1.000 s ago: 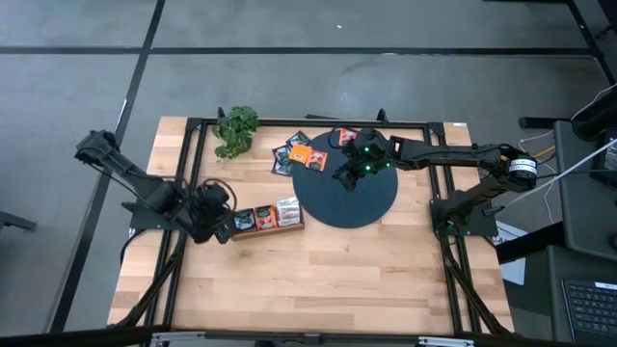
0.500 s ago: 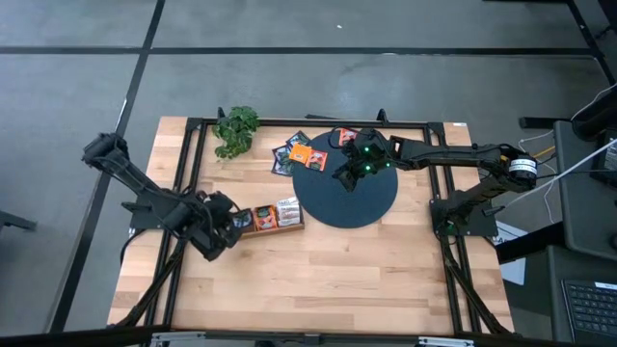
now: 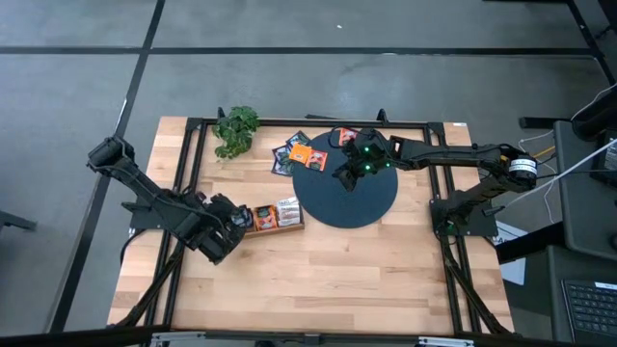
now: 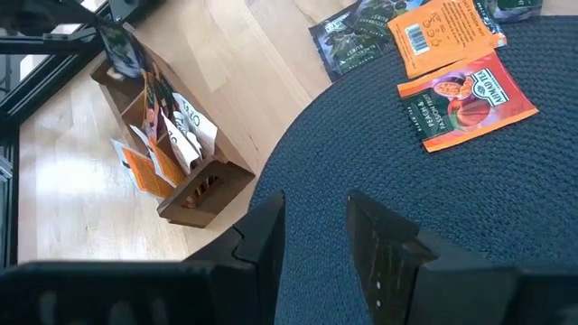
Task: Pick & Place Tea
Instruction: Put the purple tea bag into the left section of the wooden organizer
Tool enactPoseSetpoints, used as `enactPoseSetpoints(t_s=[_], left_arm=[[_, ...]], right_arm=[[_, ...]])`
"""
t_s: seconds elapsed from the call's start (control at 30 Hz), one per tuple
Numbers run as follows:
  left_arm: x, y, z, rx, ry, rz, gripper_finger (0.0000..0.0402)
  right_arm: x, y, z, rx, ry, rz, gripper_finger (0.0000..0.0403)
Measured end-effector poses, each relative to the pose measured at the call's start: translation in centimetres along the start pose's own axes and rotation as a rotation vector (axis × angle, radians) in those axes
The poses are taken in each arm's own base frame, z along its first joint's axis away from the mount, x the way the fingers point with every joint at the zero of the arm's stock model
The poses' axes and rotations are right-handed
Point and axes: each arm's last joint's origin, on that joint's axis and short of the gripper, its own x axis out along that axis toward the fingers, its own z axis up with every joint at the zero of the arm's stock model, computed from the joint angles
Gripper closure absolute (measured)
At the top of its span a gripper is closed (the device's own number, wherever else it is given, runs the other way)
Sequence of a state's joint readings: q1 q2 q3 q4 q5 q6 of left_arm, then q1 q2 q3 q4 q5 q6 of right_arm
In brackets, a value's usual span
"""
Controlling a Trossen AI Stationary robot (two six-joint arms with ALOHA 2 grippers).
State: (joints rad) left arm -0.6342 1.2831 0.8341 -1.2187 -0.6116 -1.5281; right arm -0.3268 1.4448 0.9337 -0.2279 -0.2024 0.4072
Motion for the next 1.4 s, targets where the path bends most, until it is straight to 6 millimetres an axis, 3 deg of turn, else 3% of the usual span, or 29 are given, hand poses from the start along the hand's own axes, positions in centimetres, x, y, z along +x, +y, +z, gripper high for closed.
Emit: enactPoseSetpoints(t_s=[0.6,1.1,1.23,1.4], left_arm=[[-0.2,-0.2,-0.1,-0.012,-0.003,-0.03,0.0397],[-0.2,-0.8,0.2,-0.002,-0.029,-0.083,0.0322],[-0.8,-0.5,1.7,-0.006,-0.098,-0.098,0.0316],[-0.6,-0.2,5.0,0.086,-0.056,-0.124,0.0318]], right_arm=[[0.0,0.2,0.4,-0.007,-0.046,0.017,0.0281],[0.0,0.2,0.5,-0.007,-0.047,0.019,0.0281],[0.0,0.2,0.5,-0.004,-0.047,0.019,0.0281],[0.0,0.2,0.5,-0.005,-0.047,0.02,0.0281]])
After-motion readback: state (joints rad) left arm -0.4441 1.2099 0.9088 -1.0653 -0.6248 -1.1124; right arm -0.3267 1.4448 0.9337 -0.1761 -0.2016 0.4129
